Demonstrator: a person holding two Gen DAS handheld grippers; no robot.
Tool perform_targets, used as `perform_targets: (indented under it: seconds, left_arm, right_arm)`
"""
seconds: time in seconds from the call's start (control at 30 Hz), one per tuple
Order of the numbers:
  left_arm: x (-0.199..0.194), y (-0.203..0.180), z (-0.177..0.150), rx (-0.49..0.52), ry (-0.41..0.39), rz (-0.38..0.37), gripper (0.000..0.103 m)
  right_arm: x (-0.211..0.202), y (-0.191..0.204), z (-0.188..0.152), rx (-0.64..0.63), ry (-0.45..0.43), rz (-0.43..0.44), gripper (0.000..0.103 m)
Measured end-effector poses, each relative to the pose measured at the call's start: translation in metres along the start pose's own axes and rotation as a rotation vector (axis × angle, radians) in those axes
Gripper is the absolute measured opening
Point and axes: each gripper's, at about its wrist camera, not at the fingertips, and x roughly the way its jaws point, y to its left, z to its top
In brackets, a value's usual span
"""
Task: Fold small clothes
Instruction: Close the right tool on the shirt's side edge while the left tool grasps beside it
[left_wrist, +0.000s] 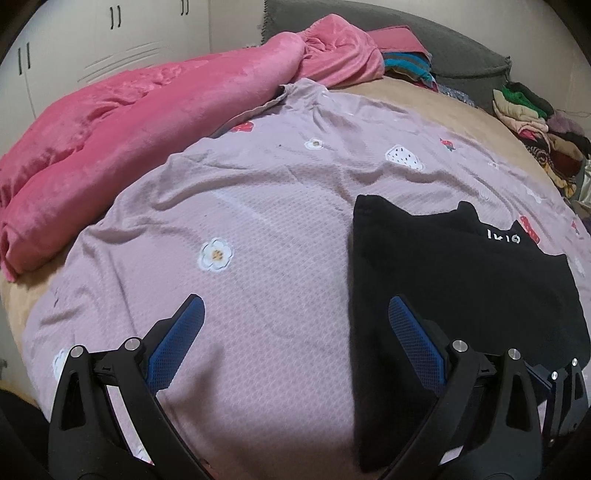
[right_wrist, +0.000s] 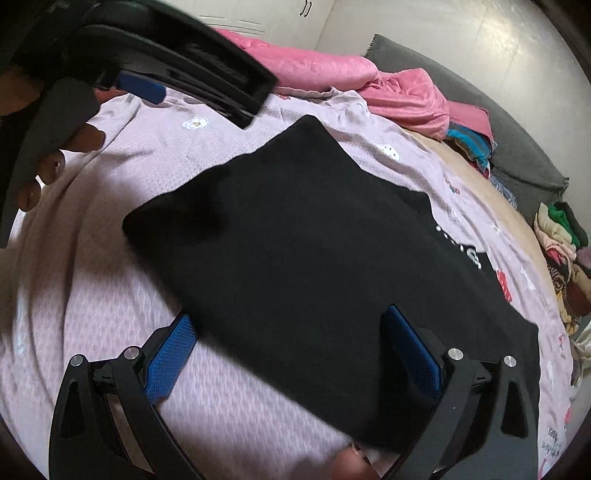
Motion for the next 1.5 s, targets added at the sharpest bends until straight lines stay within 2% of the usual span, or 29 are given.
perform_targets:
  seconds: [0.2, 0.37, 0.4, 0.53, 0.6, 0.67, 0.77, 0.9, 1.1, 1.27, 1.37, 1.43, 1.5]
  left_arm:
    - [0.015, -0.005, 0.01, 0.019, 0.025, -0.002, 0.093]
    - [0.025, -0.008, 0.014, 0.024, 0.046, -0.003, 0.093]
    - [0.027, -0.009, 0.014, 0.023, 0.053, -0.012, 0.093]
    - [0.032, -0.011, 0.015, 0.026, 0.067, -0.014, 0.093]
    - [0.032, -0.013, 0.014, 0.021, 0.072, -0.027, 0.093]
    - [0.032, -0.014, 0.015, 0.016, 0.081, -0.047, 0.093]
    - [0.034, -0.016, 0.016, -0.009, 0.101, -0.095, 0.093]
    - [0.037, -0.018, 0.017, -0.074, 0.14, -0.202, 0.093]
    - [0.046, -0.033, 0.019, -0.091, 0.192, -0.281, 0.093]
    - [0.046, -0.048, 0.019, -0.095, 0.195, -0.316, 0.093]
    - [0.04, -0.056, 0.021, -0.094, 0.177, -0.348, 0.075]
    - [0.034, -0.062, 0.022, -0.104, 0.166, -0.376, 0.05]
    - [0.029, -0.069, 0.023, -0.09, 0.153, -0.378, 0.044]
  right_arm:
    - [0.015, 0.004, 0.012, -0.032, -0.013, -0.025, 0.099]
    - [0.017, 0.003, 0.016, -0.032, -0.065, -0.049, 0.096]
    - [0.016, 0.002, 0.016, -0.032, -0.077, -0.053, 0.086]
    - [0.005, -0.002, 0.012, -0.023, -0.134, -0.044, 0.058]
    - [-0.003, -0.001, 0.011, -0.029, -0.161, -0.039, 0.036]
    - [-0.008, 0.001, 0.009, -0.051, -0.181, -0.048, 0.026]
    - [-0.013, 0.003, 0.005, -0.068, -0.197, -0.062, 0.023]
    - [-0.017, 0.0, 0.003, -0.05, -0.212, -0.057, 0.021]
    - [-0.027, -0.012, 0.0, 0.007, -0.242, -0.022, 0.02]
    - [-0.039, -0.025, -0.005, 0.064, -0.269, 0.0, 0.019]
    - [-0.047, -0.031, -0.008, 0.08, -0.286, 0.001, 0.019]
    - [-0.051, -0.035, -0.011, 0.092, -0.294, -0.002, 0.018]
    - [-0.055, -0.04, -0.012, 0.105, -0.301, -0.005, 0.017]
